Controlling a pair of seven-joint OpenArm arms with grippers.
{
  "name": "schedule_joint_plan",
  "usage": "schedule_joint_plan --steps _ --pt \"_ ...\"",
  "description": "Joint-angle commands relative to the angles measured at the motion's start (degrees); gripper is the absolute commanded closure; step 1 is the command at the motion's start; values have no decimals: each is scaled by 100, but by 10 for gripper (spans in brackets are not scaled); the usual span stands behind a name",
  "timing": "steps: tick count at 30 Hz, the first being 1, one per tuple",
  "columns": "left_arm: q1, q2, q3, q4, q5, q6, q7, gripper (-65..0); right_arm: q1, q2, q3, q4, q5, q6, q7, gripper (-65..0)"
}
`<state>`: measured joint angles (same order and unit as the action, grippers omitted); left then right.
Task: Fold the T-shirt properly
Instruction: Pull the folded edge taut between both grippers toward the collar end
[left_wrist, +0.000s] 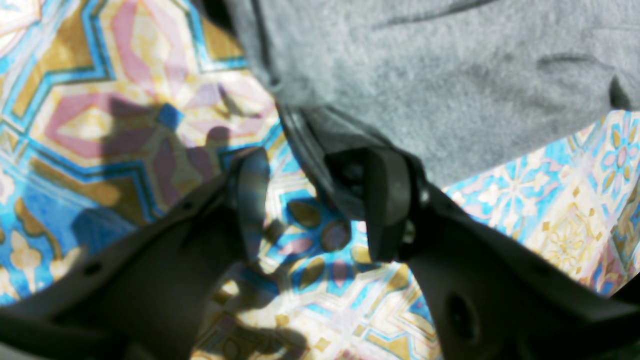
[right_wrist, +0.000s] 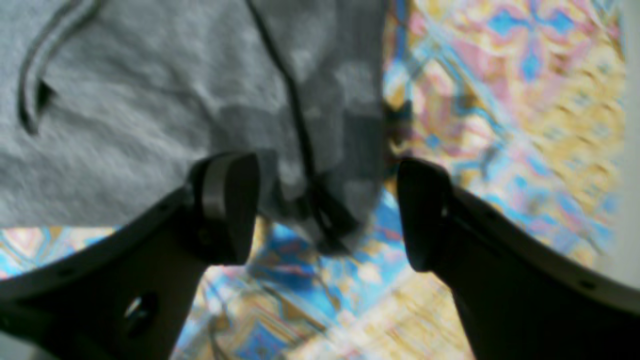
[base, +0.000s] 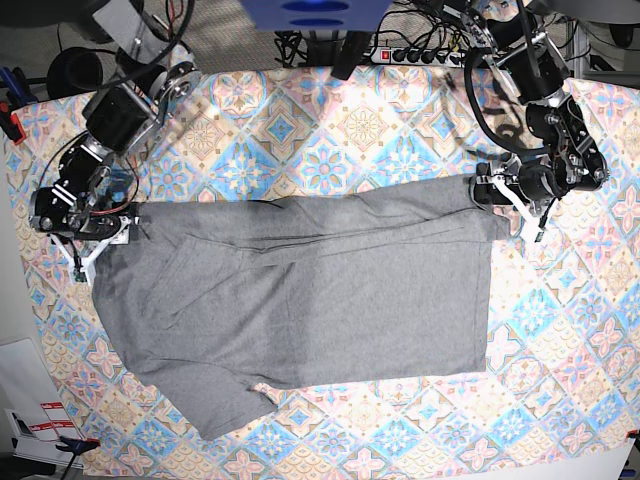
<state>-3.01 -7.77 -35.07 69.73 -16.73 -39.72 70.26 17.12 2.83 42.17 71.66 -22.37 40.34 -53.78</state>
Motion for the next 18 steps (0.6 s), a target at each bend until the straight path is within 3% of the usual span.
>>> schedule_joint_plan --steps 1,15,18 --pt "76 96 56 -86 148 -28 381 -304 85 99 121 -5 -27 -34 116 -427" --pt "76 87 56 -77 148 -28 389 -304 6 240 710 -577 -35 -34 714 -427" --pt "76 87 56 -77 148 -28 389 -304 24 451 798 -621 -35 -34 714 -427"
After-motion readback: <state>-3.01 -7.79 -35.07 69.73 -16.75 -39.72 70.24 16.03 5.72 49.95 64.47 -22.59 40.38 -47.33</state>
